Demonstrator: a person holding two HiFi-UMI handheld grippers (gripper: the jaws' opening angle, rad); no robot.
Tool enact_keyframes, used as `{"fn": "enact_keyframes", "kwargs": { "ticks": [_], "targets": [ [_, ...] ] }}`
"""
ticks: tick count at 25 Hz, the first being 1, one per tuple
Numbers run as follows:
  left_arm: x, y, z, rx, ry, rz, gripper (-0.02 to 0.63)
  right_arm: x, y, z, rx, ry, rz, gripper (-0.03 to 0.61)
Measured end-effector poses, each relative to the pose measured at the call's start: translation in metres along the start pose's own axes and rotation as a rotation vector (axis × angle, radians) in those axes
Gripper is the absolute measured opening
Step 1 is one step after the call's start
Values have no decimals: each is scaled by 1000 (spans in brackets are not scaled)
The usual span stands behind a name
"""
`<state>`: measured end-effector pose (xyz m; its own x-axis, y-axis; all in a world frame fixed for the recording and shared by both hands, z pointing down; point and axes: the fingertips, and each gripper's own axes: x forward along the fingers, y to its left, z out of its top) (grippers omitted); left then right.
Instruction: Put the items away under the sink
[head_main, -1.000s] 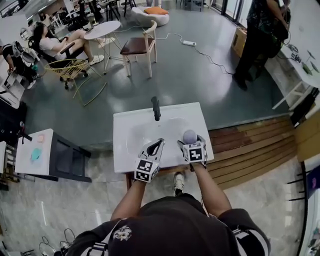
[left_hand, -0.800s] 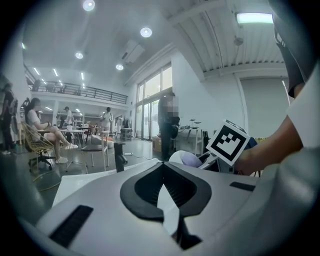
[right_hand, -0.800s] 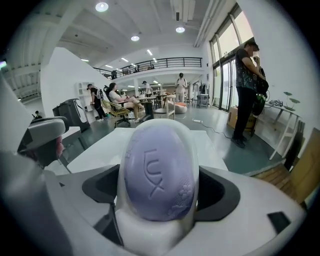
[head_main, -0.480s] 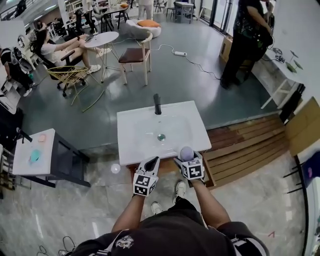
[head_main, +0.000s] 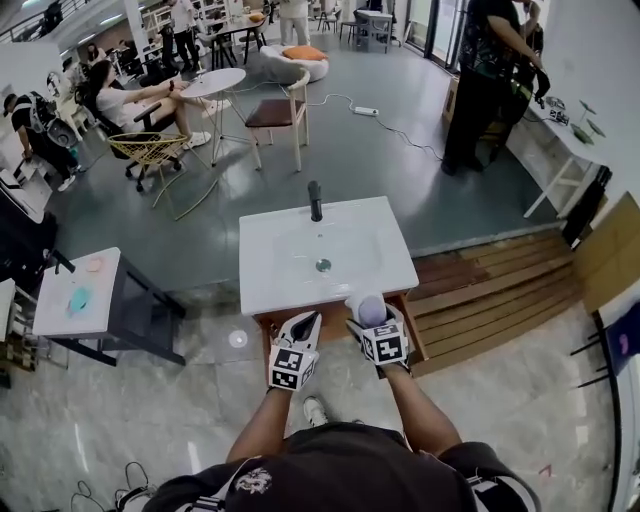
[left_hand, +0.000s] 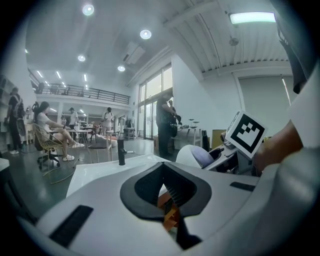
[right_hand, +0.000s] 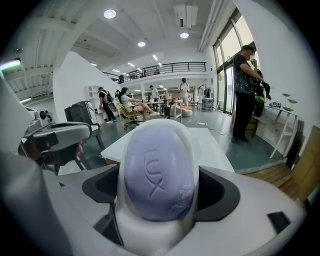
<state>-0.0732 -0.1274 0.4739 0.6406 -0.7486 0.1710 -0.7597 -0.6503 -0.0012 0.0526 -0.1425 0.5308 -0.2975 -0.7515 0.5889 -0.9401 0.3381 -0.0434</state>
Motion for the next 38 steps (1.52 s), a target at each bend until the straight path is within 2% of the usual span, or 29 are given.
{"fn": "enact_keyframes", "kwargs": {
  "ticks": [3, 10, 16, 26, 31, 38],
  "targets": [
    [-11, -18, -2, -28, 7, 19, 8, -18, 3, -10, 3, -13, 21, 459],
    [-44, -35, -11, 1, 31, 115, 8, -49, 13, -46, -34, -10, 79, 459],
    [-78, -53, -27, -27, 54, 161, 7, -59, 30, -76, -26, 0, 112, 459],
    [-110, -55, -48, -69, 98, 168, 8, -53, 60, -90, -8, 18, 112, 459],
    [-110, -44, -57, -80, 103, 159, 8, -43, 65, -91, 5, 26, 94, 459],
    [-113, -17, -68, -54, 110, 133, 8, -29, 87, -88, -7, 19, 75, 459]
  ]
}}
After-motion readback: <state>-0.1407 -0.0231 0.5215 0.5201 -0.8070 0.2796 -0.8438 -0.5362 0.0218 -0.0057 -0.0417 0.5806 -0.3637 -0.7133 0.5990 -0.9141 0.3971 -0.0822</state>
